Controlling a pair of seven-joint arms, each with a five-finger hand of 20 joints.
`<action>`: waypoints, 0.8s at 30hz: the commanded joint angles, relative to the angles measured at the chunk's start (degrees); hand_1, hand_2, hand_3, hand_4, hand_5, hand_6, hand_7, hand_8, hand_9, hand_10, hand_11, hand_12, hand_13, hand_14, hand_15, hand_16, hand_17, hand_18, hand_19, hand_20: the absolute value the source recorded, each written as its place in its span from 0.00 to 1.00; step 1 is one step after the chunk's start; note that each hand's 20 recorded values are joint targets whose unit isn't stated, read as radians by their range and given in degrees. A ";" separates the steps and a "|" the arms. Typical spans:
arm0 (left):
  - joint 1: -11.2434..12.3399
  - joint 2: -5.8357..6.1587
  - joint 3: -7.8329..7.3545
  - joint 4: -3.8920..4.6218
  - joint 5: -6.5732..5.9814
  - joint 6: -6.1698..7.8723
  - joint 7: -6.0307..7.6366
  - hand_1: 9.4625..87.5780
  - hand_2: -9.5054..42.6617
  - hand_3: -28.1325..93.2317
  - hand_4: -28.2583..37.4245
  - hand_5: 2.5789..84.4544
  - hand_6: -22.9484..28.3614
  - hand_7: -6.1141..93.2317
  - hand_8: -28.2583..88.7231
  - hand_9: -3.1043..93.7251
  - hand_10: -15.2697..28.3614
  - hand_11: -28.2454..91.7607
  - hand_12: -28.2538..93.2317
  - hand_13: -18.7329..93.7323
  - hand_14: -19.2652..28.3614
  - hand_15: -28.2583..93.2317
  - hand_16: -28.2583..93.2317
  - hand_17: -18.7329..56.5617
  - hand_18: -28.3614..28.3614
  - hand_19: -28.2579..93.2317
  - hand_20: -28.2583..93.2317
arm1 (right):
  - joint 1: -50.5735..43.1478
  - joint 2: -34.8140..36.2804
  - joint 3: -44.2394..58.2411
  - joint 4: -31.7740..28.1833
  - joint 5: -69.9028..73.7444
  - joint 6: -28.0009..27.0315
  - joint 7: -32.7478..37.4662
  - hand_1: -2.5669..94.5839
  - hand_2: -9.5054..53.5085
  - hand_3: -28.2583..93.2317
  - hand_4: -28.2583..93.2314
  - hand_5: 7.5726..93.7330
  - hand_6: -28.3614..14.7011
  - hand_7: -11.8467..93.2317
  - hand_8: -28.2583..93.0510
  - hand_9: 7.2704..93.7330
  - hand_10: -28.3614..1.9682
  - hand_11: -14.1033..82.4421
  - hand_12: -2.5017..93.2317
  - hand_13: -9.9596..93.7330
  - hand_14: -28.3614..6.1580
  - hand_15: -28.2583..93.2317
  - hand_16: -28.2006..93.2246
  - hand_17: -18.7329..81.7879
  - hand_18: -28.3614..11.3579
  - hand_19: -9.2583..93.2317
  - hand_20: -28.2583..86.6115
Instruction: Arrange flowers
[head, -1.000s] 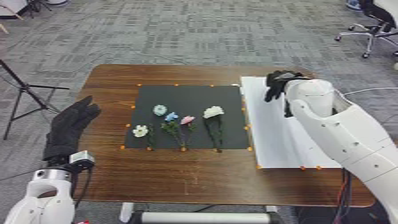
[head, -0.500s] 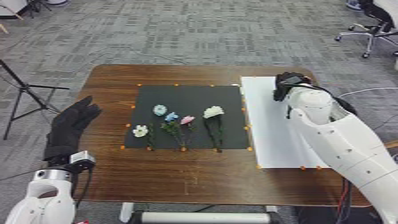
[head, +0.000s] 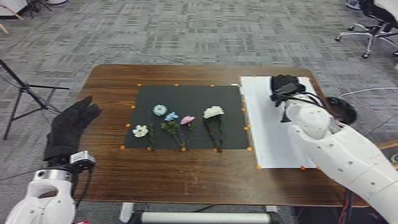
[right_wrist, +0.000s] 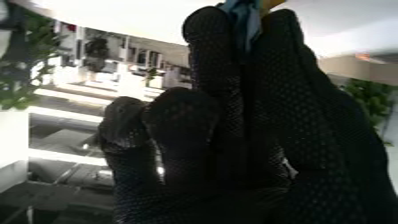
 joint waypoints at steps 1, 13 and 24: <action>0.77 0.54 -0.82 -0.45 -0.10 -0.67 -0.46 0.16 0.10 0.83 0.00 0.51 0.46 0.18 0.18 0.49 0.65 0.38 0.34 0.48 0.77 0.39 0.26 0.27 0.74 0.31 0.37 | -8.10 7.27 5.58 -17.96 8.91 4.55 4.23 0.64 0.00 0.69 0.09 0.81 0.69 0.31 0.30 0.93 0.61 0.29 0.37 0.85 0.61 0.77 0.54 0.60 0.13 0.92 0.77; 0.47 0.99 -0.78 -0.66 0.38 -1.36 -0.70 0.16 0.09 0.83 0.00 0.51 0.46 0.18 0.18 0.49 0.65 0.38 0.34 0.48 0.77 0.39 0.26 0.27 0.74 0.31 0.37 | -16.02 4.58 6.93 -26.34 10.59 4.26 4.87 0.65 0.00 0.69 0.09 0.83 0.68 0.30 0.30 0.94 0.59 0.29 0.36 0.85 0.61 0.77 0.54 0.60 0.12 0.93 0.76; -0.02 0.83 0.04 -0.53 0.29 -1.32 -0.64 0.16 0.09 0.83 0.00 0.51 0.46 0.18 0.18 0.49 0.65 0.38 0.34 0.48 0.77 0.39 0.26 0.27 0.74 0.31 0.37 | -16.82 2.34 5.08 -27.93 10.16 3.86 3.85 0.65 0.00 0.68 0.10 0.83 0.68 0.29 0.30 0.94 0.58 0.29 0.36 0.86 0.60 0.76 0.54 0.60 0.12 0.93 0.76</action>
